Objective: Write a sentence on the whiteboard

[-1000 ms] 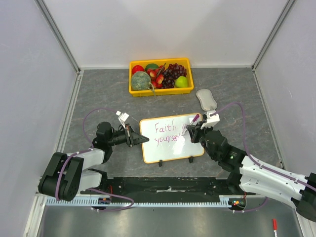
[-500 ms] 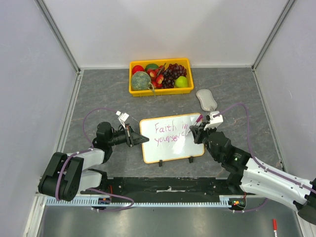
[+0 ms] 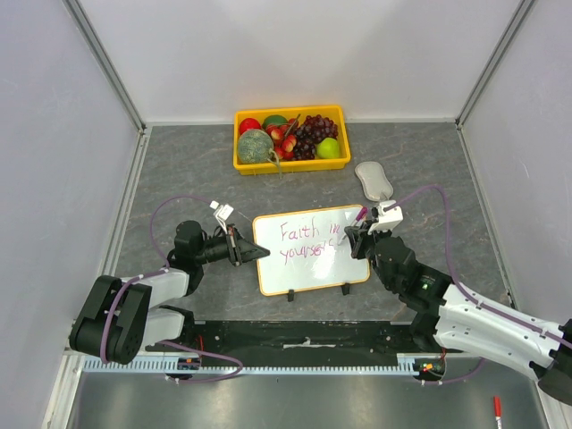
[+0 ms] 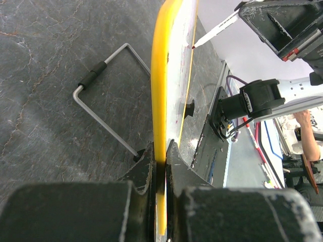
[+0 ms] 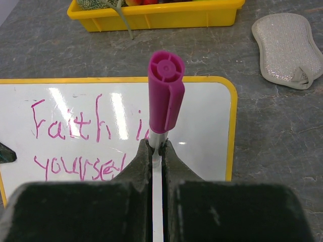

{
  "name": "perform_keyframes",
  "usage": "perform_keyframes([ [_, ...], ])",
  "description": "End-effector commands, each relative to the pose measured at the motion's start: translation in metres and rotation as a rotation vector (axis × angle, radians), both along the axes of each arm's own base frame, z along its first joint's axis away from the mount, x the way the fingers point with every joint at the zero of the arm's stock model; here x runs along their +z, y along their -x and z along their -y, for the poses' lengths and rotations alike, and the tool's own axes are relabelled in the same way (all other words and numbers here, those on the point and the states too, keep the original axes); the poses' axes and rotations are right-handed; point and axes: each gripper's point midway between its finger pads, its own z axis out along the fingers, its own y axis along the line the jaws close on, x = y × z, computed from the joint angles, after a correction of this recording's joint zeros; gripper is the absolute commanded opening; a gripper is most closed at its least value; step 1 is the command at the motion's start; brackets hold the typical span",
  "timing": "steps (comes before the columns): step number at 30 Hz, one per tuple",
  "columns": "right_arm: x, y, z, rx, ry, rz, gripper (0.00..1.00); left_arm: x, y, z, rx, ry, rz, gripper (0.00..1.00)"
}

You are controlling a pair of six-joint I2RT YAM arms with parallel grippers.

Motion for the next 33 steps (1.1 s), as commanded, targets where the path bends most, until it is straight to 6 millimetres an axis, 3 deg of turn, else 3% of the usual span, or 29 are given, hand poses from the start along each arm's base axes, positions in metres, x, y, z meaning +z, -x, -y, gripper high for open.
perform_keyframes([
  [1,0.008,-0.005,0.006,-0.041,-0.004,0.024,0.00,-0.007,-0.017,-0.006,0.064,-0.057,0.075,0.02],
  [20,-0.023,0.011,0.012,-0.001,0.019,-0.052,0.00,-0.007,-0.017,-0.006,0.062,-0.056,0.076,0.02],
  [33,0.008,-0.002,0.013,-0.051,0.020,0.011,0.00,-0.006,-0.017,-0.006,0.064,-0.056,0.076,0.02],
])
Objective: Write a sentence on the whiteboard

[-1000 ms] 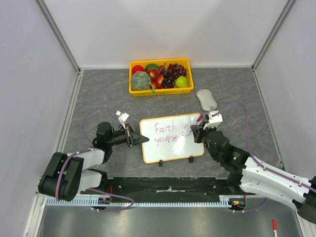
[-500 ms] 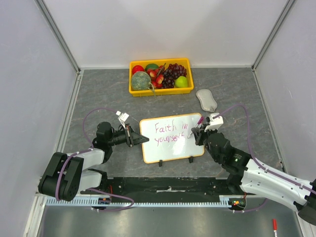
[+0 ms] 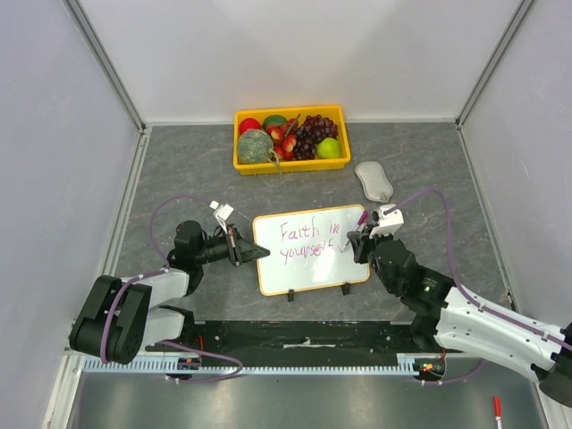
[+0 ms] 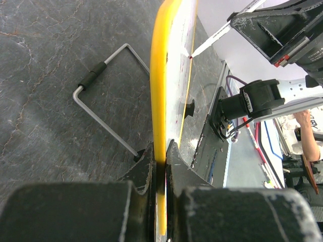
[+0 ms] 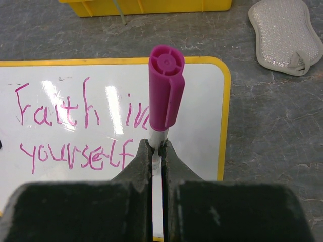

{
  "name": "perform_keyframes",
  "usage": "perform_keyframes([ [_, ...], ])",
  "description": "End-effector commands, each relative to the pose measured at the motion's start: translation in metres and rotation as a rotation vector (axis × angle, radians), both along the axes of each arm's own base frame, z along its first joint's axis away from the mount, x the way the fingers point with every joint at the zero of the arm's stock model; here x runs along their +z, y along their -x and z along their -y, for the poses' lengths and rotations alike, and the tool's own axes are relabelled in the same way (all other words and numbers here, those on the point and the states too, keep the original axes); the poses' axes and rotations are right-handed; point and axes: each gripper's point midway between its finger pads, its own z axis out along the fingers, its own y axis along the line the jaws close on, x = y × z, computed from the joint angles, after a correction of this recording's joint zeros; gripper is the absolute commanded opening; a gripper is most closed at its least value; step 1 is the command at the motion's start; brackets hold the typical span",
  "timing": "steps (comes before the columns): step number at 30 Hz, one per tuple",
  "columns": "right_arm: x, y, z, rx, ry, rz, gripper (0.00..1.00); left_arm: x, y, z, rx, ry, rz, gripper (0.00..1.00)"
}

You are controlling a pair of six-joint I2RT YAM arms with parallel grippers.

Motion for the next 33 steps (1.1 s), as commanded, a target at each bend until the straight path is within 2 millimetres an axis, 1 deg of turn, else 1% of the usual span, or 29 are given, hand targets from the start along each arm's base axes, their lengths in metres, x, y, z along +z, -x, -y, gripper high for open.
perform_keyframes([
  [1,0.026,-0.011,0.005,-0.054,-0.004,0.053,0.00,-0.006,-0.017,-0.006,0.064,-0.056,0.076,0.02],
  [6,0.036,-0.014,0.006,-0.073,-0.018,0.072,0.00,-0.007,-0.017,-0.006,0.062,-0.056,0.075,0.02],
  [9,0.038,-0.015,0.004,-0.070,-0.022,0.076,0.00,-0.007,-0.017,-0.006,0.063,-0.057,0.076,0.02],
  [11,0.036,-0.015,0.003,-0.066,-0.015,0.071,0.00,-0.007,-0.017,-0.006,0.063,-0.057,0.075,0.02],
  [25,-0.003,0.000,0.009,-0.035,0.013,-0.010,0.00,-0.007,-0.017,-0.006,0.062,-0.056,0.076,0.02],
  [30,-0.010,0.002,0.012,-0.040,0.015,-0.024,0.00,-0.007,-0.017,-0.006,0.064,-0.057,0.073,0.02],
  [32,-0.009,0.001,0.013,-0.046,0.014,-0.021,0.00,-0.006,-0.017,-0.006,0.063,-0.057,0.078,0.02],
  [33,-0.004,0.000,0.013,-0.051,0.008,-0.012,0.00,-0.007,-0.018,-0.006,0.065,-0.057,0.076,0.02],
])
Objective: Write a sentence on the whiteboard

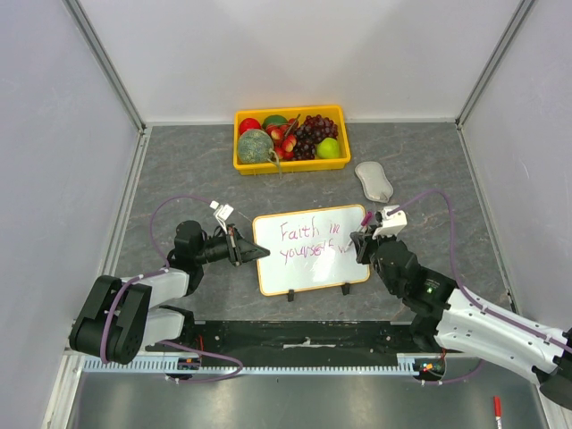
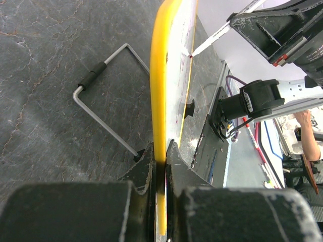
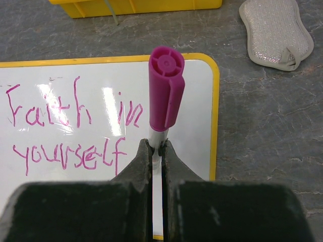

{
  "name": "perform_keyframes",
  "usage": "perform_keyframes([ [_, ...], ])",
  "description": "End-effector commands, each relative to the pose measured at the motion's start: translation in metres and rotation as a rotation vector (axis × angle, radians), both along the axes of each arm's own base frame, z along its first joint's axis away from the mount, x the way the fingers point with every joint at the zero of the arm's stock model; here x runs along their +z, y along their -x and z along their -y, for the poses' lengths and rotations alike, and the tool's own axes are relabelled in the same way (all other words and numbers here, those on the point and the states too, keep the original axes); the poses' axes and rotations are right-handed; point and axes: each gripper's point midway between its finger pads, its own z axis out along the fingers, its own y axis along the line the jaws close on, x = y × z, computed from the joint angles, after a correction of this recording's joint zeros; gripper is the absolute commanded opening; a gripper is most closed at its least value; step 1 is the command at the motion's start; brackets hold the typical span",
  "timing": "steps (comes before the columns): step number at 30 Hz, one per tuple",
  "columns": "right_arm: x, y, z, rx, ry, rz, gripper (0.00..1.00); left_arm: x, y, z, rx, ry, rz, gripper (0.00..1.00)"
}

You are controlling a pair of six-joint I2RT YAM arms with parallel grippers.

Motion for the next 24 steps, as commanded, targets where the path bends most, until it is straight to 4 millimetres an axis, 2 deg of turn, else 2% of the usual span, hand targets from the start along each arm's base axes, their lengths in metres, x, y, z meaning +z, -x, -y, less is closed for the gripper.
perform_keyframes([
  [1,-0.002,-0.001,0.005,-0.025,0.007,-0.008,0.00,-0.006,-0.017,-0.005,0.060,-0.056,0.078,0.02],
  [11,0.027,-0.011,0.004,-0.055,0.003,0.054,0.00,-0.007,-0.017,-0.006,0.062,-0.056,0.073,0.02],
  [24,0.049,-0.016,-0.005,-0.038,-0.020,0.089,0.00,-0.007,-0.017,-0.006,0.062,-0.056,0.076,0.02],
])
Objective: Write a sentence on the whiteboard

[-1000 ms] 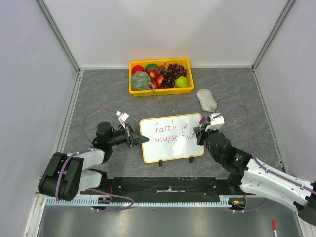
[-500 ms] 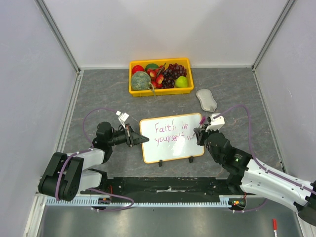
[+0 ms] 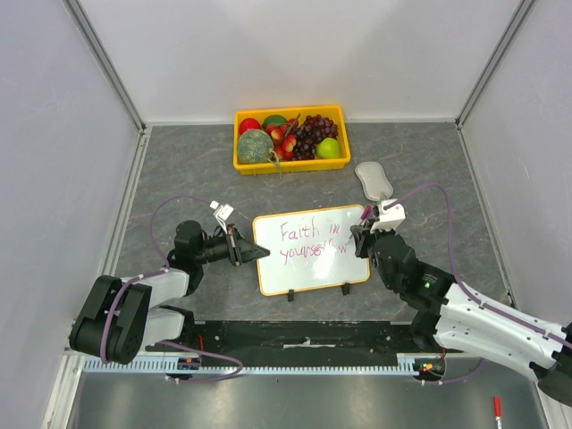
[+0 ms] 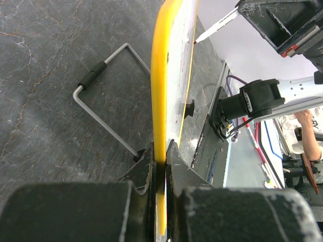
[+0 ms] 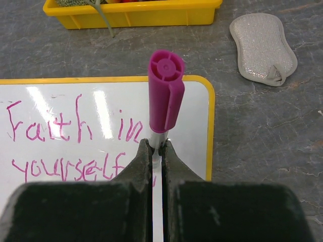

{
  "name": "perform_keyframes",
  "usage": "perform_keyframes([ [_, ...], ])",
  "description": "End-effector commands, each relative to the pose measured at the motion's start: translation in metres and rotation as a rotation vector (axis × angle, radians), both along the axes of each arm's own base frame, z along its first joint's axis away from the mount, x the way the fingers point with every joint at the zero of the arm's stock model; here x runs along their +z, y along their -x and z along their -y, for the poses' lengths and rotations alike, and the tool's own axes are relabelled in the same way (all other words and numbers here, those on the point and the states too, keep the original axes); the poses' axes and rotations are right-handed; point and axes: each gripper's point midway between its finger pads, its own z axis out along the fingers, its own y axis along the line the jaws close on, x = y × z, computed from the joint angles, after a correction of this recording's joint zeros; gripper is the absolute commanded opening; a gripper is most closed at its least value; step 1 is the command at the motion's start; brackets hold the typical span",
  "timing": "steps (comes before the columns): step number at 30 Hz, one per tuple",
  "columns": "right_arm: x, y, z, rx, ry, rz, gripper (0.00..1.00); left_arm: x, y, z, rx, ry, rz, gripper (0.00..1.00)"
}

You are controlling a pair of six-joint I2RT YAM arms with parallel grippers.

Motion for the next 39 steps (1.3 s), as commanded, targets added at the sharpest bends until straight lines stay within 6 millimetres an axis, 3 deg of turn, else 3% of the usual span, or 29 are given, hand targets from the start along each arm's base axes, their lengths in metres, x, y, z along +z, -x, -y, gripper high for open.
perform_keyframes([
  [1,0.036,-0.006,-0.006,0.006,-0.067,0.069,0.00,-0.007,-0.017,-0.005,0.061,-0.056,0.075,0.02],
  [7,0.042,0.001,-0.005,0.032,-0.095,0.080,0.00,-0.007,-0.017,-0.005,0.061,-0.056,0.076,0.02],
  [16,0.020,-0.002,0.011,-0.044,-0.030,0.052,0.00,-0.007,-0.017,-0.006,0.062,-0.056,0.076,0.02],
  [39,-0.019,0.004,0.011,-0.030,-0.011,-0.012,0.00,-0.007,-0.017,-0.006,0.063,-0.056,0.075,0.02],
])
